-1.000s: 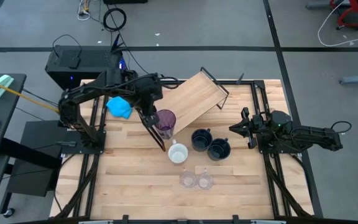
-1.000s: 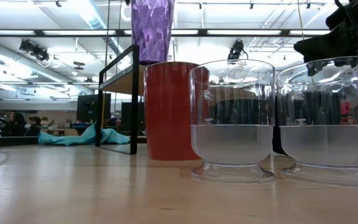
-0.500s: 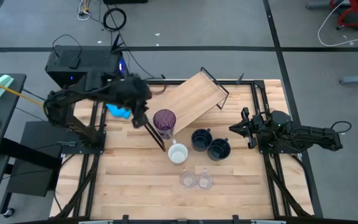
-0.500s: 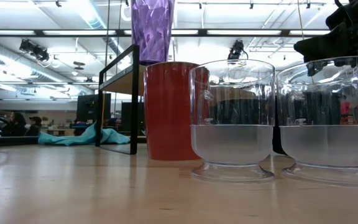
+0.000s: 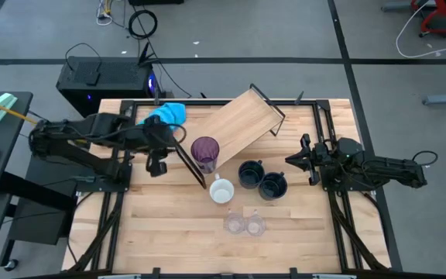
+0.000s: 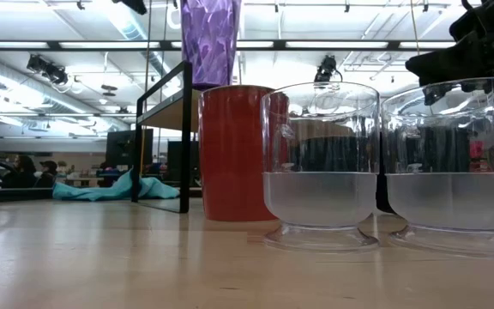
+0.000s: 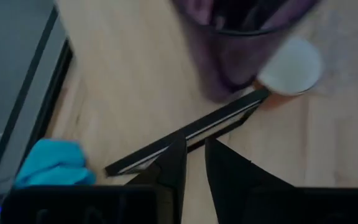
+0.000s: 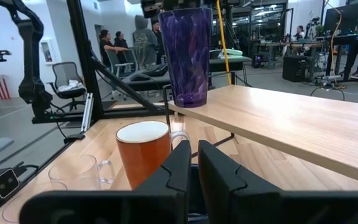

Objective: Stack small to large cups/mugs on shelf
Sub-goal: Put the orange mug on the shelf

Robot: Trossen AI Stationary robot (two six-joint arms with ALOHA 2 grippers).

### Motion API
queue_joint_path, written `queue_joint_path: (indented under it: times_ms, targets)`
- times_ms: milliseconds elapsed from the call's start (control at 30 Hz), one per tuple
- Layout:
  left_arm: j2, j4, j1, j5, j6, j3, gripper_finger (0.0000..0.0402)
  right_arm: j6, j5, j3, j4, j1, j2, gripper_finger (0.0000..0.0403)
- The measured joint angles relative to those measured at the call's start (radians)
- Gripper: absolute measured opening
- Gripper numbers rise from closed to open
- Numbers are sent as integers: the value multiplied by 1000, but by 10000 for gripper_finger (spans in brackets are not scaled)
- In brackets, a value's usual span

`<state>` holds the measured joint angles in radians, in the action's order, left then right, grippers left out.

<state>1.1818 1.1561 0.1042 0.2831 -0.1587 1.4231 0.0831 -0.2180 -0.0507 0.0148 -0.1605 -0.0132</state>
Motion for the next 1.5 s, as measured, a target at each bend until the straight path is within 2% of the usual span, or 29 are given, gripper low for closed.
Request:
queue_joint_path:
  times_ms: [200,333,600,833,933,1167,1333,1500]
  targets:
    - [-108,-173,34,-113,46,-154,48,0,0,0,0,0,0,39]
    - [-176,-270,62,-148,73,-242,38,0,0,0,0,0,0,39]
    - [-324,-571,115,-152,64,-483,16,0,0,0,0,0,0,39]
    - [-385,-789,146,-157,-22,-672,10,0,0,0,-1,0,0,39]
    - [-395,-873,160,-157,-47,-722,15,5,0,0,-14,0,0,39]
    - [-398,-1027,175,-157,-58,-798,7,99,9,0,-268,-1,-9,39]
    - [-397,-1042,175,-157,-86,-824,11,155,11,0,-315,0,-55,39]
    - [-396,-1007,201,-157,-143,-829,38,256,11,0,-387,0,-184,39]
